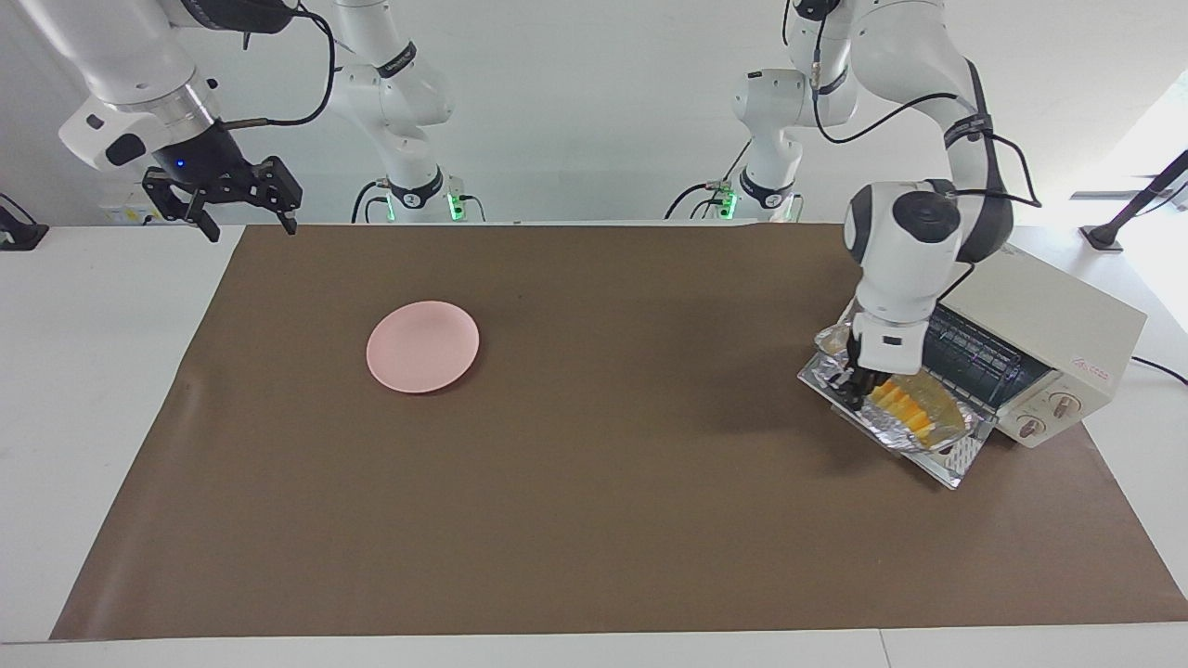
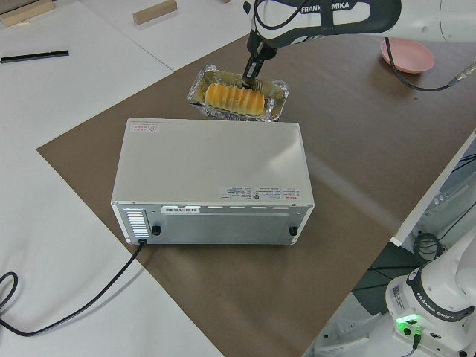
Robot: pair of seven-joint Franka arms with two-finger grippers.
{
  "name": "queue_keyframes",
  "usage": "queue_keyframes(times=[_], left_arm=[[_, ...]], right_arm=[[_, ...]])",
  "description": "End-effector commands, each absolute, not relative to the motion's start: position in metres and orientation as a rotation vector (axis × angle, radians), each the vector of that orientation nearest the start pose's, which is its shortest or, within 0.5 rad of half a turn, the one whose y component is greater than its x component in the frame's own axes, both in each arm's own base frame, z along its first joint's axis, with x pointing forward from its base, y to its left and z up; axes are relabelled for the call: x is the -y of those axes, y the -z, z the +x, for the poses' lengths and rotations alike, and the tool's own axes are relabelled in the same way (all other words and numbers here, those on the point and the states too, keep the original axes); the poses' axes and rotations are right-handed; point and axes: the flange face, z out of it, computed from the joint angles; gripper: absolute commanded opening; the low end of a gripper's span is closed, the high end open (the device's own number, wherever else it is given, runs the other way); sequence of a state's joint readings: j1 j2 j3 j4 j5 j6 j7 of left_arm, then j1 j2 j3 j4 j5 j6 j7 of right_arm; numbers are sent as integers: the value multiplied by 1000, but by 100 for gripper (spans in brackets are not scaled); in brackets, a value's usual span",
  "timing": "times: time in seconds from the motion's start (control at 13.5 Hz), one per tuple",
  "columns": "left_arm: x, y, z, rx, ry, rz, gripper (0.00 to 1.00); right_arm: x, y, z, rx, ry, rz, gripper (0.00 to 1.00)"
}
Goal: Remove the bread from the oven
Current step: 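Pull the foil tray out and set it mid-table with the left gripper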
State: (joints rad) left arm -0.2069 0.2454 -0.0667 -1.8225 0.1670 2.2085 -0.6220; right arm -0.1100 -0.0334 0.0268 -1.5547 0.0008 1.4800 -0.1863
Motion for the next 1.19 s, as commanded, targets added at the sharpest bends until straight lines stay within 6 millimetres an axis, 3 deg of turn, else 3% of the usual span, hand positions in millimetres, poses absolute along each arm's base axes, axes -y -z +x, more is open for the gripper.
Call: queue_keyframes(times=[0.0, 0.07, 0.15, 0.3, 0.44, 0.67, 0.74, 0.81, 0.89, 0.96, 1.11], left_arm=[[287, -417, 580, 76, 240, -3125, 0], [343, -411, 556, -68, 224, -3136, 0], [379, -399, 538, -163, 204, -3132, 0], [426, -368, 523, -261, 170, -3129, 0], [443, -349, 509, -306, 150, -3129, 0], [433, -331, 511, -284, 112, -3115, 0], [433, -333, 512, -270, 107, -3116, 33], [431, -340, 516, -229, 115, -3120, 90], [429, -351, 522, -210, 124, -3120, 100], [415, -364, 533, -171, 135, -3118, 100], [347, -429, 562, -12, 189, -3127, 100]], right_arm=[[45, -643, 524, 187, -66, -3138, 100], [45, -643, 524, 187, -66, -3138, 100], [45, -643, 524, 187, -66, -3138, 100], [45, -643, 524, 187, -66, -3138, 100], [45, -643, 524, 187, -66, -3138, 100], [45, -643, 524, 187, -66, -3138, 100], [45, -643, 524, 187, -66, -3138, 100], [45, -643, 524, 187, -66, -3138, 100], [45, -643, 522, 192, -78, -3136, 100], [41, -639, 517, 200, -149, -3126, 100], [42, -640, 511, 195, -199, -3119, 100]])
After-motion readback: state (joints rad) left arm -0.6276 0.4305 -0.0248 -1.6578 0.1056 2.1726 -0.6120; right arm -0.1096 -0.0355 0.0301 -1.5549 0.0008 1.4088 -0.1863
